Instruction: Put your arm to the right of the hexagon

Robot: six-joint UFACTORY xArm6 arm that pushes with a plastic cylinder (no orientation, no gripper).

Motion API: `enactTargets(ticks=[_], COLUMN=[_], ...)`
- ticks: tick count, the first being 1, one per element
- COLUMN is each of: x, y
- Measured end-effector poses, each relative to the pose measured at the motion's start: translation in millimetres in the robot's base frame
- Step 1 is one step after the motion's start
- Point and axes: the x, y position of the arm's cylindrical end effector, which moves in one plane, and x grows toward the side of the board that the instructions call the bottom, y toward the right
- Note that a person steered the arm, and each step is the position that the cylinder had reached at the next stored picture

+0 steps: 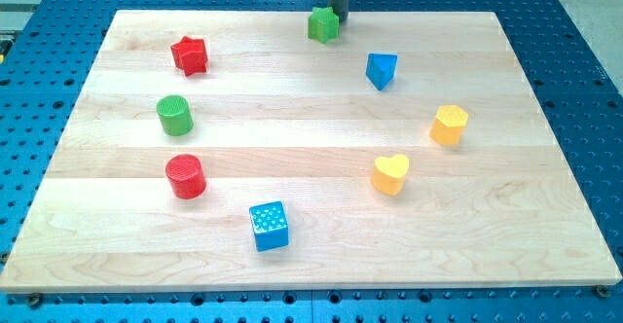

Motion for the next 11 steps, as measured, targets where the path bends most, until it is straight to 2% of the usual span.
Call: enactTargets(ticks=[1,2,3,4,7,9,10,11], x=[27,35,38,28,27,43,75,169], y=[-16,-2,50,76,126,132,185,202])
